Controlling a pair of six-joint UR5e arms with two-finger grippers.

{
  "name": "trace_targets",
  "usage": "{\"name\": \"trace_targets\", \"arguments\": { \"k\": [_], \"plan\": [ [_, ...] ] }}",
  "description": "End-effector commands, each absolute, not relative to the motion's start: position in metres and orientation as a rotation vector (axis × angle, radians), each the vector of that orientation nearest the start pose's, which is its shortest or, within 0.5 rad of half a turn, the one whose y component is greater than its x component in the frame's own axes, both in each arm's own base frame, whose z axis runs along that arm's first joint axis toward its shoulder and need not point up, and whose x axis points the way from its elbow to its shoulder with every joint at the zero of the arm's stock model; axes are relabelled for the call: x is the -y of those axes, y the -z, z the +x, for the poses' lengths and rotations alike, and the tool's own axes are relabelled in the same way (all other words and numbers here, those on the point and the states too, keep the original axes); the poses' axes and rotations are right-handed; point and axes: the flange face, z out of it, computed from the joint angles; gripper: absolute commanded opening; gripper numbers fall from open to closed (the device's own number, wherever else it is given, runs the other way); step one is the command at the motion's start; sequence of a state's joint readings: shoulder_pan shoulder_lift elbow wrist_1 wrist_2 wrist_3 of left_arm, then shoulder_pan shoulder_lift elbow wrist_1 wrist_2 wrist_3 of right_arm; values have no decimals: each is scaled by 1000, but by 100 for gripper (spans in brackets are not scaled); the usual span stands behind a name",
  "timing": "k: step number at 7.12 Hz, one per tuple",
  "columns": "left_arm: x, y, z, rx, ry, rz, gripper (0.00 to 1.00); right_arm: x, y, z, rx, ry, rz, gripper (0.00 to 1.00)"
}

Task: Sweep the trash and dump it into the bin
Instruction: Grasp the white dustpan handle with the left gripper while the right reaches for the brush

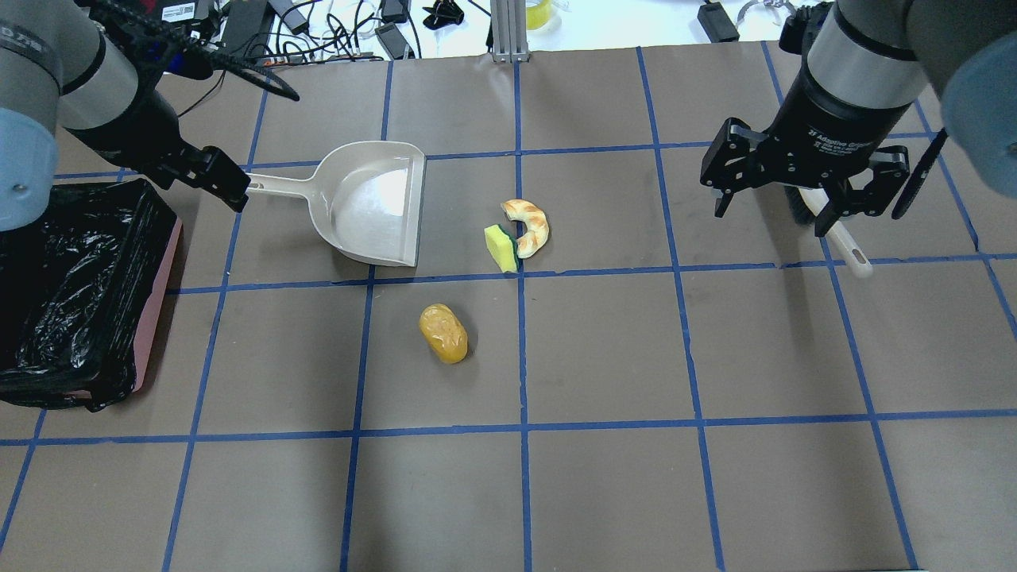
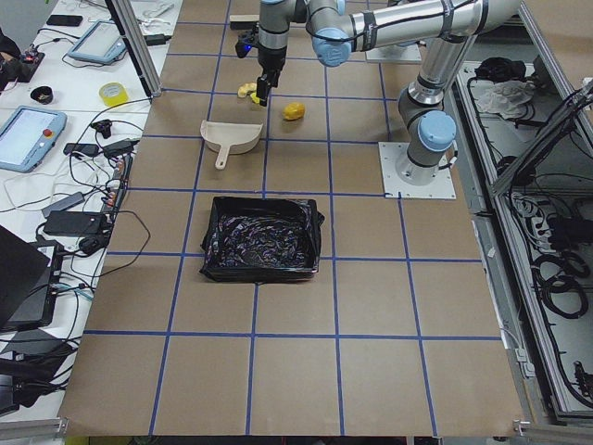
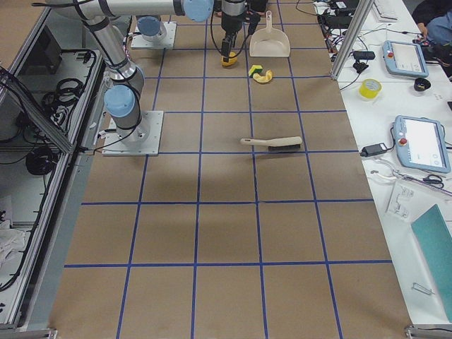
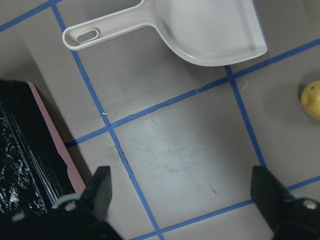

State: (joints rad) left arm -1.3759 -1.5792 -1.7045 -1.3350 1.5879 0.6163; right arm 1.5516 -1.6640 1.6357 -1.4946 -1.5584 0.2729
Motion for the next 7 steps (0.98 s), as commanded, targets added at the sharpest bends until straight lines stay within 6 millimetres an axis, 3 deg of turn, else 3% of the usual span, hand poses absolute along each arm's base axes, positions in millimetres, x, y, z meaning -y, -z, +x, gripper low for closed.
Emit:
{"name": "trace_targets", "arguments": {
  "k": [1, 3, 4, 5, 6, 7],
  "plan": [
    [546, -396, 11, -2940, 9, 1034, 100, 450, -493, 126, -3098, -77, 460, 100],
    [587, -357, 26, -2790, 74, 1200, 100, 449, -495, 124, -3096, -72, 467, 100],
    [599, -340, 36, -2688, 6, 1306, 100, 449, -494, 123, -3098, -77, 467, 100],
    [612, -334, 41, -2651, 13, 1331, 100, 452, -493, 118, -3111, -53, 435, 100],
    [621, -335, 42, -2643, 55, 1318, 100, 456, -490, 111, -3132, -60, 276, 100],
    [627, -330, 37, -2666, 147, 1345, 100, 460, -490, 91, -3126, -60, 308, 100]
  ]
}}
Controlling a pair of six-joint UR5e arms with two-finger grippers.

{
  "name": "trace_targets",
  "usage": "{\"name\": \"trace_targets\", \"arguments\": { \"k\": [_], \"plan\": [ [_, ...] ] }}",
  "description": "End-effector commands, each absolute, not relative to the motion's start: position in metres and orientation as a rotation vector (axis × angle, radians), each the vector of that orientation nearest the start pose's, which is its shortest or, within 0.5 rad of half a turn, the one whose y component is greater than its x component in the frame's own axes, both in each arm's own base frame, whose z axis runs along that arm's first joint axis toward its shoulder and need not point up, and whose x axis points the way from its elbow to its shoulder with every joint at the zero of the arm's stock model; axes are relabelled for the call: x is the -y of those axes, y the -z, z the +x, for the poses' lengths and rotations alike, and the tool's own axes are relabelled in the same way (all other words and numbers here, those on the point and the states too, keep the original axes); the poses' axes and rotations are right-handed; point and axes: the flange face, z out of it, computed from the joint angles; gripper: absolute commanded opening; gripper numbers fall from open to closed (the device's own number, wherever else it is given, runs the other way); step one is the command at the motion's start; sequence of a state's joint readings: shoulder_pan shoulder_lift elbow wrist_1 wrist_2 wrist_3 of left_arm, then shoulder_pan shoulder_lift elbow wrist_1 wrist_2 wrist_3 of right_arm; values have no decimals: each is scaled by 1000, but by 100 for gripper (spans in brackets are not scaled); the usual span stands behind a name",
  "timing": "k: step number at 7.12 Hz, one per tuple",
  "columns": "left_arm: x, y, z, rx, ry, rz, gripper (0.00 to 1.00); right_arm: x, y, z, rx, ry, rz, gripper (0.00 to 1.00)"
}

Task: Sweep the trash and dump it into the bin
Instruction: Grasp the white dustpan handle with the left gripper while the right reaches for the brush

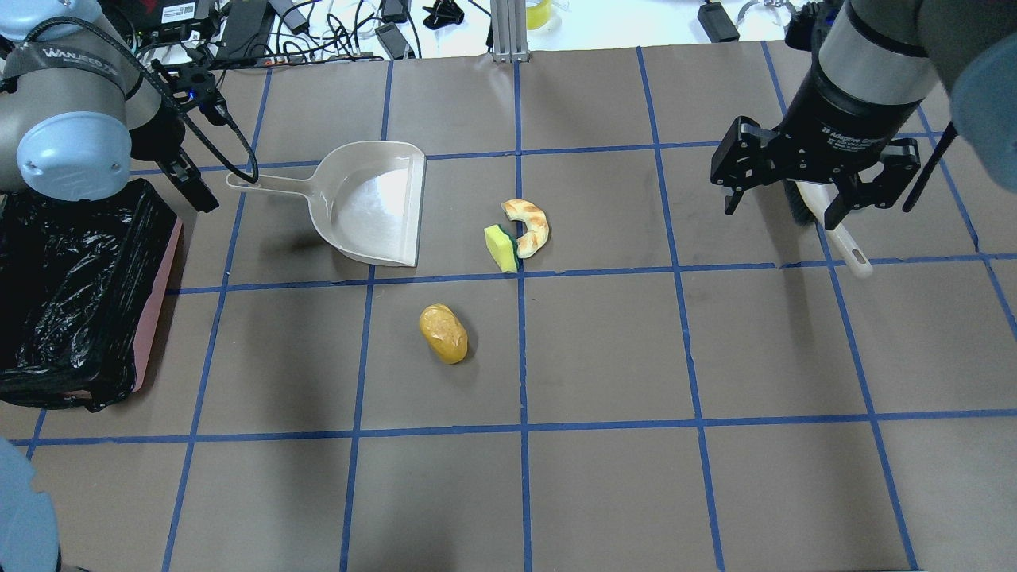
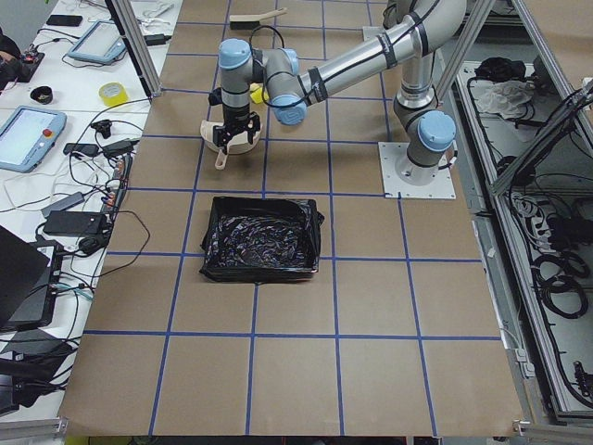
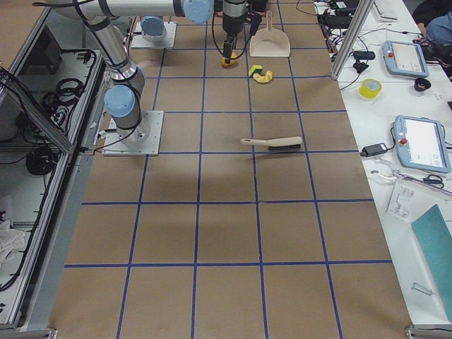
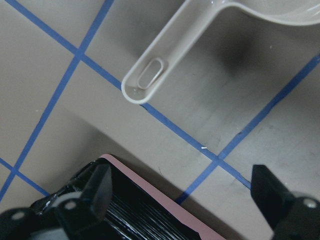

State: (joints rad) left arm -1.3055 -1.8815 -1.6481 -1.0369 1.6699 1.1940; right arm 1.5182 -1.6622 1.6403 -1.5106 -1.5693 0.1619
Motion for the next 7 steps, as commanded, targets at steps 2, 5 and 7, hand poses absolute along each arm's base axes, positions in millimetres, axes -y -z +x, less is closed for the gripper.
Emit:
{"name": "trace_targets", "arguments": {
  "k": [2, 5, 7],
  "plan": [
    [643, -311, 40, -2407, 148, 1733, 100, 457, -494, 86, -3117, -51, 350, 100],
    [672, -281, 38, -2156, 249, 2066, 91, 474, -492, 52, -3138, 14, 177, 100],
    [665, -262, 35, -2195, 218, 2082, 91, 511, -453, -34, -3137, -15, -1, 100]
  ]
}}
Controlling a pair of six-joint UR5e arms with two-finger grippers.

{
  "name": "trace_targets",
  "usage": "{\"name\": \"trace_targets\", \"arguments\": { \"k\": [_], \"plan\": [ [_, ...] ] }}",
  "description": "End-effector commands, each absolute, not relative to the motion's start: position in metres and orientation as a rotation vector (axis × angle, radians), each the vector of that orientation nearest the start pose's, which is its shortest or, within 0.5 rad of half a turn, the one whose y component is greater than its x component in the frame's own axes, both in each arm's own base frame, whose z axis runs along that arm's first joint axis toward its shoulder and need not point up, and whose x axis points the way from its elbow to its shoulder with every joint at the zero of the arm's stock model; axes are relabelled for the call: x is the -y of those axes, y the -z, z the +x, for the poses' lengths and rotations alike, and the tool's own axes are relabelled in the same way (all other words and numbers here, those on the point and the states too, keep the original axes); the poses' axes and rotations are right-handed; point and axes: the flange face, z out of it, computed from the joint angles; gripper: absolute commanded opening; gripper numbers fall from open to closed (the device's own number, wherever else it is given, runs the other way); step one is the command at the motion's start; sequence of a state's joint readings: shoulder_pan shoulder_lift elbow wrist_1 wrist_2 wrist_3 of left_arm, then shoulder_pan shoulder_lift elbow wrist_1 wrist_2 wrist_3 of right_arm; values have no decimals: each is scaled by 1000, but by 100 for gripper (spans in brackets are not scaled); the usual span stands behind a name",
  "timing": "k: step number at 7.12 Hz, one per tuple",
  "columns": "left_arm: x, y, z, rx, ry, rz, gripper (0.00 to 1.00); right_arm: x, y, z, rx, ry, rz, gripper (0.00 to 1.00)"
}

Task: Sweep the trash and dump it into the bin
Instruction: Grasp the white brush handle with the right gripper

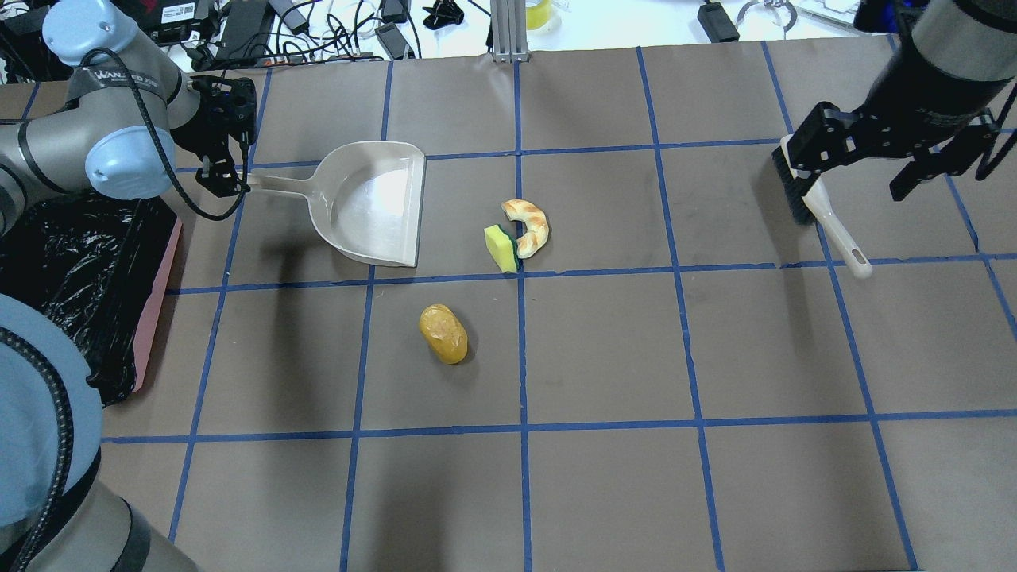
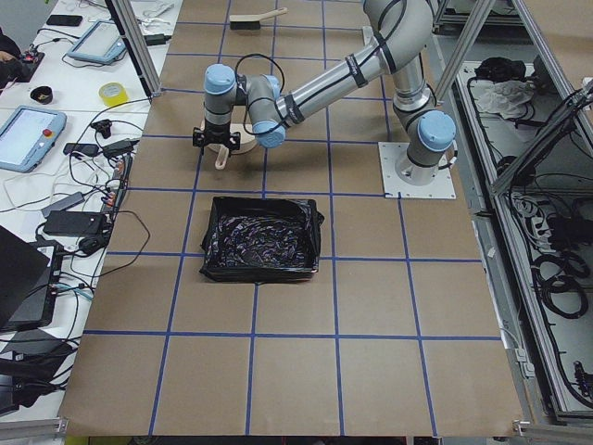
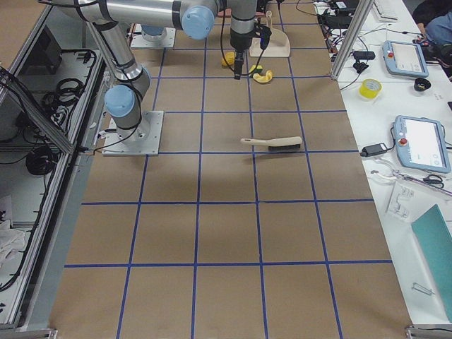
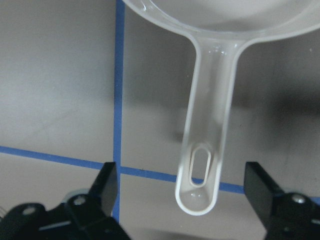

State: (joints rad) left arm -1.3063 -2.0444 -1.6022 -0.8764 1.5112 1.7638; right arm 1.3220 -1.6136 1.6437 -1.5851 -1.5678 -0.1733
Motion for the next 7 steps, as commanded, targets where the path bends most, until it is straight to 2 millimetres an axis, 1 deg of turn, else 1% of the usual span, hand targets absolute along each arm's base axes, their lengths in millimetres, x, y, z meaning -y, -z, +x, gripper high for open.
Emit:
{"name": "trace_targets", "arguments": {
  "k": [1, 2, 3, 4, 5, 6, 7],
  "plan": [
    [663, -263, 36, -2208, 199, 2076, 91, 527, -435, -54, -3147, 1, -170, 100],
    [664, -260, 37, -2217, 186, 2068, 91, 543, -416, -71, -3173, 0, -223, 100],
    [663, -253, 39, -2265, 147, 2032, 85, 556, -393, -80, -3178, 4, -222, 100],
    [663, -249, 38, -2282, 141, 2022, 85, 556, -363, -99, -3145, -53, -271, 100],
    [665, -246, 39, -2292, 139, 2015, 85, 553, -329, -116, -3147, -36, -353, 100],
    [666, -238, 39, -2305, 133, 2010, 84, 549, -299, -115, -3166, 6, -370, 100],
    [666, -237, 39, -2334, 137, 1980, 72, 547, -276, -114, -3173, 26, -358, 100]
  ]
}}
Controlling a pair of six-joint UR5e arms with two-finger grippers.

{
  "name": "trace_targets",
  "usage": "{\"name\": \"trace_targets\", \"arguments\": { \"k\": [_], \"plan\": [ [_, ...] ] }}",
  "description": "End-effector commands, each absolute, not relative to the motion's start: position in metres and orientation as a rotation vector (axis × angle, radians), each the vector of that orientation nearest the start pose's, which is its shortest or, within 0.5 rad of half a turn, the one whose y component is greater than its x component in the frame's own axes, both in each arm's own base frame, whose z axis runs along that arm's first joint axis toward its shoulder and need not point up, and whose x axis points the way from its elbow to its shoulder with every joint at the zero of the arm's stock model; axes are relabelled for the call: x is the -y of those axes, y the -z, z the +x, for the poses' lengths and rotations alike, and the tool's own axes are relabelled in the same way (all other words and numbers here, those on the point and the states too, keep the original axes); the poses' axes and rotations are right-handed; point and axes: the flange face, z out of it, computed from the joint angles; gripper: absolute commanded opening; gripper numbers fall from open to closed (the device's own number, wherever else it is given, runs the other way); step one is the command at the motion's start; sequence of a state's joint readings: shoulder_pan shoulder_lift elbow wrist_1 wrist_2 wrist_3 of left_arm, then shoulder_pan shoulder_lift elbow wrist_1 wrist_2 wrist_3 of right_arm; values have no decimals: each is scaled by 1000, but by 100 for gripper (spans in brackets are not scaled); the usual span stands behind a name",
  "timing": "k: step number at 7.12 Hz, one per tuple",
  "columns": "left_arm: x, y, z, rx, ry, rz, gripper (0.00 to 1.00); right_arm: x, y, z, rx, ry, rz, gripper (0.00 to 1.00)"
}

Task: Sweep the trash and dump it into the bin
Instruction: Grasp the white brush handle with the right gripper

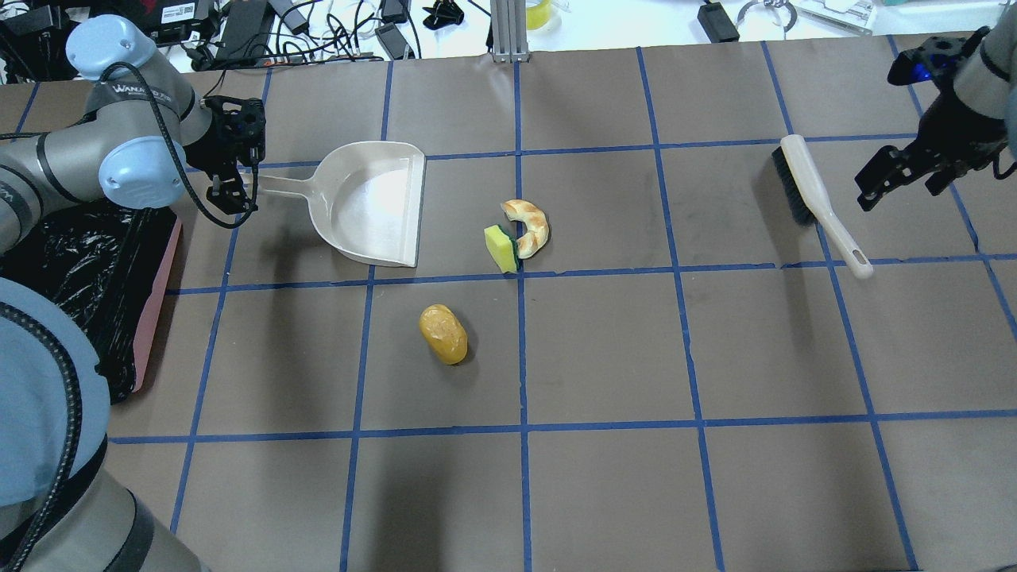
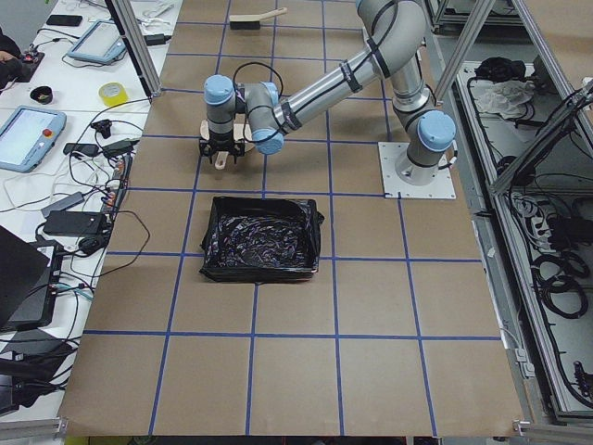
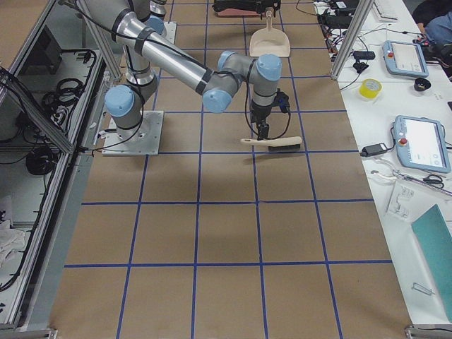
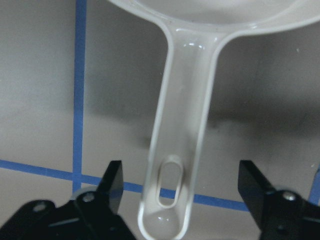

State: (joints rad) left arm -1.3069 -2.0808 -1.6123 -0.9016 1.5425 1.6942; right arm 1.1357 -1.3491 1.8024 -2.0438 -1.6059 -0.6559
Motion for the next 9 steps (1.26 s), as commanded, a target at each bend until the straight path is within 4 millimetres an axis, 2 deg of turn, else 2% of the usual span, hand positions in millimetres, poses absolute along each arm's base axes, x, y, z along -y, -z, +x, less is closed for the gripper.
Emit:
{"name": "trace_targets", "arguments": {
  "k": [1, 2, 4, 6, 7, 8, 9],
  "plan": [
    [666, -237, 39, -2352, 136, 1958, 62, 551, -259, -115, -3158, -8, -318, 100],
    [666, -238, 39, -2373, 135, 1933, 35, 554, -250, -115, -3147, -22, -305, 100],
    [665, -247, 38, -2363, 142, 1927, 12, 559, -237, -117, -3138, -32, -268, 100],
    [664, -253, 29, -2353, 153, 1925, 4, 559, -229, -117, -3128, -54, -265, 89],
    [662, -267, 11, -2312, 166, 1954, 1, 559, -231, -117, -3130, -52, -255, 80],
    [656, -270, -13, -2221, 86, 1991, 1, 559, -230, -117, -3129, -54, -253, 68],
    [655, -271, -17, -2143, 72, 2049, 1, 559, -231, -117, -3131, -54, -234, 60]
  ]
}}
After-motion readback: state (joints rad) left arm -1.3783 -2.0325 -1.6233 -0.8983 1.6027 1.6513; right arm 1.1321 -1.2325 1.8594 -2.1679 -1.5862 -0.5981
